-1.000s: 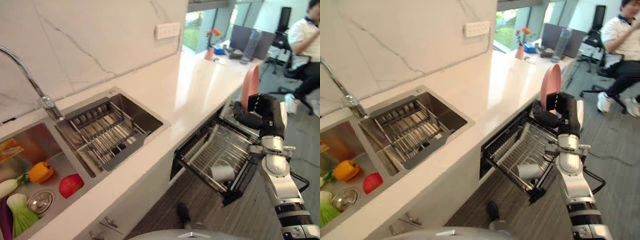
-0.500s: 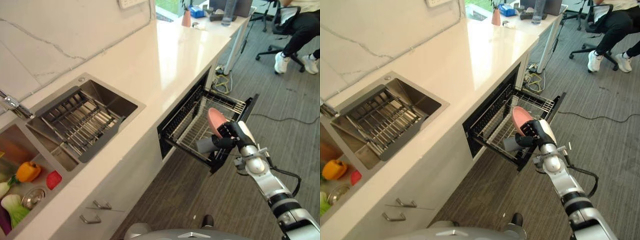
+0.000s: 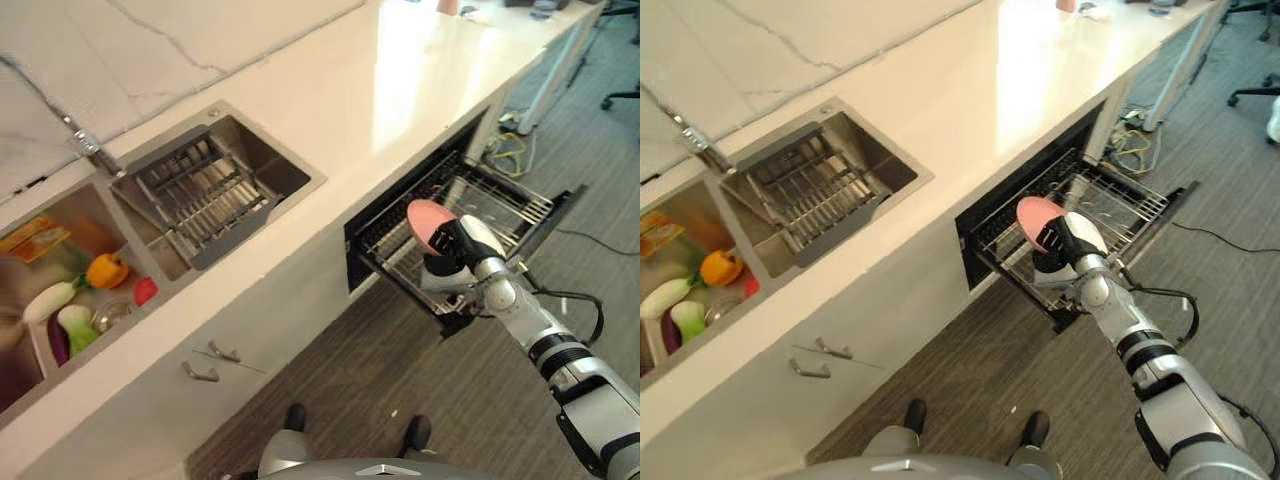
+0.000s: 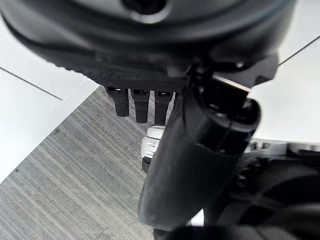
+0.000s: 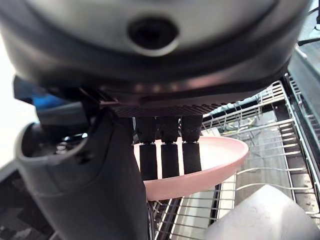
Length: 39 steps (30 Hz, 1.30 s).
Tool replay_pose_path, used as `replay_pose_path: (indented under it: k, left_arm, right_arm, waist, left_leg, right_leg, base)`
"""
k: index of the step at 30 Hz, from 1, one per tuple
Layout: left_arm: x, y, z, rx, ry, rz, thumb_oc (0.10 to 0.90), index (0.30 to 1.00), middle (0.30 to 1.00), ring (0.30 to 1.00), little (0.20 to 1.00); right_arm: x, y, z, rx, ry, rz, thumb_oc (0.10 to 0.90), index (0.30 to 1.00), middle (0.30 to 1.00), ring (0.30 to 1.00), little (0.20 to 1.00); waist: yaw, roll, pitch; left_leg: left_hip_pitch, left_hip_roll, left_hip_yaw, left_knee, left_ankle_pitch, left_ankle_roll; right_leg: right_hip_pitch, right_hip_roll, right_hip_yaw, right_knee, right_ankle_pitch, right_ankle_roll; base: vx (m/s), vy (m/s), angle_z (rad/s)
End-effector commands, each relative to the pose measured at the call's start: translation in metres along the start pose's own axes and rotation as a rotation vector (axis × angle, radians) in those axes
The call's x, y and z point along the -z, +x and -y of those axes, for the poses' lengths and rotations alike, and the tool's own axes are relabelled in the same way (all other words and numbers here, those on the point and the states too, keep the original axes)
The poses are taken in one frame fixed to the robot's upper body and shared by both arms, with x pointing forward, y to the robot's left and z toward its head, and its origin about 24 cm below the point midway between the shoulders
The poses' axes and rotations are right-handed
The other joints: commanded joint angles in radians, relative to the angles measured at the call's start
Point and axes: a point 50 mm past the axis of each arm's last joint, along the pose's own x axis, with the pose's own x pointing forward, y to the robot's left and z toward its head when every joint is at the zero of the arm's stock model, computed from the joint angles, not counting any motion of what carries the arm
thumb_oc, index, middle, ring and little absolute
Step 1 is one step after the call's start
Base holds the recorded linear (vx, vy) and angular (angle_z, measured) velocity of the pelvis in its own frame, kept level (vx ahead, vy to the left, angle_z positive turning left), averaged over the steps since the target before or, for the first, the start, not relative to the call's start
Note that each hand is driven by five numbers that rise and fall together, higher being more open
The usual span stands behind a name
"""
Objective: Place the dishes in the dishwasher.
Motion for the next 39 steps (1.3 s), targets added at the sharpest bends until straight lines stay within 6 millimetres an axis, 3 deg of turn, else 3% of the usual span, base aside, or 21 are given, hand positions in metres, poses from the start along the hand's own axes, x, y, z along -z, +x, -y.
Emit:
replay_pose_path:
  k: [1, 2, 7, 9, 10, 11, 14, 16, 21, 26, 28, 31, 32, 33, 34, 35, 36, 37, 39]
  left_arm:
    - [-0.003, 0.001, -0.011, -0.032, 0.071, -0.008, 0.800, 0.900, 0.900, 0.900, 0.900]
    - [-0.009, 0.002, -0.011, -0.032, 0.065, 0.019, 0.800, 0.900, 0.900, 0.900, 0.900]
    - [-0.018, 0.003, -0.013, -0.042, 0.057, 0.055, 0.800, 0.900, 0.900, 0.900, 0.900]
    - [-0.031, 0.004, -0.012, -0.061, 0.030, 0.100, 0.800, 0.900, 0.900, 0.900, 0.900]
    - [-0.032, 0.004, -0.011, -0.072, 0.006, 0.105, 0.800, 0.900, 0.900, 0.900, 0.900]
    - [-0.032, 0.004, -0.011, -0.073, 0.006, 0.105, 0.800, 0.900, 0.900, 0.900, 0.900]
    - [-0.029, 0.004, -0.007, -0.061, -0.002, 0.093, 0.800, 0.900, 0.900, 0.900, 0.900]
    - [-0.016, 0.003, 0.000, -0.056, -0.059, 0.049, 0.800, 0.900, 0.900, 0.900, 0.900]
    - [-0.006, 0.002, -0.001, -0.073, -0.092, 0.000, 0.800, 0.900, 0.900, 0.900, 0.900]
    - [-0.002, 0.002, -0.017, -0.120, -0.107, -0.040, 0.800, 0.900, 0.900, 0.900, 0.900]
    - [0.001, 0.001, -0.027, -0.151, -0.126, -0.072, 0.800, 0.900, 0.900, 0.900, 0.900]
    - [-0.005, 0.002, -0.032, -0.157, -0.125, -0.059, 0.800, 0.900, 0.900, 0.900, 0.900]
    - [-0.004, 0.002, -0.033, -0.158, -0.120, -0.060, 0.800, 0.900, 0.900, 0.900, 0.900]
    - [-0.015, 0.004, -0.033, -0.144, -0.105, -0.033, 0.800, 0.900, 0.900, 0.900, 0.900]
    - [-0.015, 0.004, -0.033, -0.145, -0.105, -0.033, 0.800, 0.900, 0.900, 0.900, 0.900]
    - [-0.019, 0.005, -0.034, -0.138, -0.098, -0.019, 0.800, 0.900, 0.900, 0.900, 0.900]
    - [-0.024, 0.005, -0.038, -0.139, -0.109, -0.001, 0.800, 0.900, 0.900, 0.900, 0.900]
    - [-0.024, 0.005, -0.038, -0.139, -0.109, -0.001, 0.800, 0.900, 0.900, 0.900, 0.900]
    - [-0.024, 0.005, -0.038, -0.136, -0.135, 0.000, 0.800, 0.900, 0.900, 0.900, 0.900]
  right_arm:
    - [-0.055, 0.026, 0.054, 0.218, -0.018, 0.166, 0.400, 0.300, 0.300, 0.300, 0.300]
    - [-0.050, 0.034, 0.064, 0.250, -0.045, 0.101, 0.400, 0.300, 0.300, 0.300, 0.300]
    - [-0.049, 0.041, 0.078, 0.296, -0.073, 0.035, 0.400, 0.300, 0.300, 0.300, 0.300]
    - [-0.035, 0.042, 0.091, 0.350, -0.126, -0.057, 0.400, 0.300, 0.300, 0.300, 0.300]
    - [-0.019, 0.039, 0.091, 0.384, -0.082, -0.156, 0.584, 0.575, 0.575, 0.575, 0.575]
    - [-0.019, 0.039, 0.091, 0.385, -0.081, -0.156, 0.800, 0.900, 0.900, 0.900, 0.900]
    - [-0.015, 0.039, 0.090, 0.386, -0.072, -0.191, 0.800, 0.900, 0.900, 0.900, 0.900]
    - [-0.023, 0.043, 0.075, 0.314, -0.178, -0.175, 0.800, 0.900, 0.900, 0.900, 0.900]
    - [-0.022, 0.041, 0.074, 0.322, -0.192, -0.153, 0.800, 0.900, 0.900, 0.900, 0.900]
    - [-0.040, 0.036, 0.062, 0.336, -0.100, 0.005, 0.800, 0.900, 0.900, 0.900, 0.900]
    - [-0.038, 0.014, 0.051, 0.385, 0.057, 0.100, 0.800, 0.900, 0.900, 0.900, 0.900]
    - [-0.004, -0.016, 0.060, 0.487, 0.139, 0.051, 0.800, 0.900, 0.900, 0.900, 0.900]
    - [-0.002, -0.018, 0.060, 0.487, 0.140, 0.045, 0.800, 0.900, 0.900, 0.900, 0.900]
    - [0.032, -0.032, 0.061, 0.578, 0.328, -0.089, 0.800, 0.900, 0.900, 0.900, 0.900]
    - [0.032, -0.032, 0.061, 0.578, 0.329, -0.090, 0.800, 0.900, 0.900, 0.900, 0.900]
    - [0.050, -0.039, 0.068, 0.621, 0.345, -0.155, 0.800, 0.900, 0.900, 0.900, 0.900]
    - [0.083, -0.052, 0.076, 0.681, 0.374, -0.296, 0.800, 0.900, 0.900, 0.900, 0.900]
    - [0.083, -0.052, 0.076, 0.681, 0.375, -0.296, 0.800, 0.900, 0.900, 0.900, 0.900]
    - [0.103, -0.063, 0.075, 0.721, 0.439, -0.388, 0.800, 0.900, 0.900, 0.900, 0.900]
  waist:
    - [0.016, -0.030, 0.005]
    - [0.029, -0.024, 0.036]
    - [0.041, -0.011, 0.078]
    - [0.051, 0.005, 0.115]
    - [0.057, 0.014, 0.124]
    - [0.058, 0.013, 0.123]
    - [0.062, 0.015, 0.123]
    - [0.059, 0.006, 0.109]
    - [0.039, -0.004, 0.090]
    - [0.012, -0.049, 0.045]
    - [-0.030, -0.074, 0.007]
    - [-0.073, -0.086, -0.037]
    - [-0.068, -0.086, -0.038]
    - [-0.089, -0.088, -0.063]
    - [-0.089, -0.088, -0.064]
    - [-0.096, -0.087, -0.076]
    - [-0.112, -0.089, -0.100]
    - [-0.110, -0.088, -0.100]
    - [-0.120, -0.087, -0.117]
  left_leg:
    - [0.007, -0.019, 0.024, 0.031, -0.091, 0.068]
    - [-0.017, -0.019, 0.019, 0.036, -0.082, 0.067]
    - [-0.054, -0.019, 0.010, 0.041, -0.065, 0.063]
    - [-0.095, -0.020, 0.000, 0.038, -0.040, 0.054]
    - [-0.111, -0.020, -0.001, 0.023, -0.021, 0.048]
    - [-0.112, -0.020, -0.001, 0.022, -0.020, 0.048]
    - [-0.117, -0.020, 0.000, 0.007, -0.009, 0.045]
    - [-0.137, -0.017, -0.002, -0.008, 0.003, 0.040]
    - [-0.119, -0.007, 0.000, -0.008, -0.007, 0.035]
    - [-0.051, 0.011, 0.039, -0.002, -0.036, 0.037]
    - [0.002, 0.028, 0.069, -0.004, -0.055, 0.035]
    - [0.039, 0.041, 0.087, -0.007, -0.065, 0.033]
    - [0.042, 0.042, 0.088, -0.007, -0.066, 0.033]
    - [0.070, 0.050, 0.107, -0.008, -0.076, 0.031]
    - [0.069, 0.049, 0.107, -0.008, -0.075, 0.032]
    - [0.081, 0.053, 0.116, -0.008, -0.078, 0.030]
    - [0.095, 0.058, 0.137, -0.008, -0.083, 0.028]
    - [0.097, 0.059, 0.139, -0.008, -0.084, 0.028]
    - [0.113, 0.063, 0.160, -0.008, -0.087, 0.027]
  right_leg:
    - [-0.042, -0.090, 0.068, 0.025, -0.056, 0.075]
    - [-0.064, -0.088, 0.070, 0.028, -0.051, 0.074]
    - [-0.097, -0.088, 0.070, 0.031, -0.045, 0.072]
    - [-0.123, -0.092, 0.057, 0.034, -0.039, 0.073]
    - [-0.134, -0.091, 0.050, 0.030, -0.038, 0.074]
    - [-0.136, -0.090, 0.050, 0.030, -0.038, 0.074]
    - [-0.142, -0.089, 0.048, 0.026, -0.038, 0.076]
    - [-0.157, -0.083, 0.045, 0.020, -0.039, 0.075]
    - [-0.139, -0.074, 0.045, 0.020, -0.055, 0.068]
    - [-0.093, -0.056, 0.064, 0.019, -0.069, 0.059]
    - [-0.061, -0.041, 0.072, 0.023, -0.083, 0.054]
    - [-0.037, -0.032, 0.073, 0.029, -0.096, 0.051]
    - [-0.035, -0.031, 0.073, 0.029, -0.096, 0.051]
    - [-0.021, -0.022, 0.080, 0.031, -0.098, 0.049]
    - [-0.022, -0.023, 0.080, 0.031, -0.098, 0.049]
    - [-0.016, -0.018, 0.083, 0.032, -0.100, 0.049]
    - [-0.011, -0.014, 0.088, 0.030, -0.101, 0.051]
    - [-0.010, -0.013, 0.090, 0.030, -0.101, 0.051]
    - [-0.010, -0.006, 0.103, 0.031, -0.099, 0.054]
  base:
    - [-0.11, -0.015, 0.16]
    - [-0.11, -0.015, 0.11]
    - [-0.09, -0.005, 0.02]
    - [-0.11, -0.012, 0.08]
    - [-0.04, -0.017, 0.14]
    - [-0.02, -0.015, 0.12]
    - [-0.01, -0.014, 0.22]
    - [0.03, -0.045, 0.04]
    - [0.03, -0.044, 0.01]
    - [0.09, -0.081, -0.07]
    - [0.14, -0.080, -0.32]
    - [0.10, -0.036, -0.20]
    - [0.08, -0.027, -0.19]
    - [0.05, -0.016, -0.22]
    - [0.07, -0.016, -0.29]
    - [0.05, 0.003, -0.35]
    - [0.05, 0.002, -0.34]
    - [0.06, 0.004, -0.37]
    - [0.04, 0.006, -0.27]
